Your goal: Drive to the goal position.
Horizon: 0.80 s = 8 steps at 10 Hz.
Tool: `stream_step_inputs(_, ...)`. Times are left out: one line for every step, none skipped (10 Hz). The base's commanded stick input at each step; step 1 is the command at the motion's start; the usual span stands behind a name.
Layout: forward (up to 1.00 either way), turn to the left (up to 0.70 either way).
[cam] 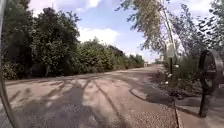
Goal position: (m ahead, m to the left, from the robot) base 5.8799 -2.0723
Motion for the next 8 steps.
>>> stream_step_inputs(0.04, 0.0)
stream_step_inputs(0.04, 0.0)
stream_step_inputs(0.04, 0.0)
stream_step_inputs(0.04, 0.0)
stream_step_inputs(0.04, 0.0)
stream_step_inputs(0.04, 0.0)
stream_step_inputs(0.04, 0.0)
stream_step_inputs(0.04, 0.0)
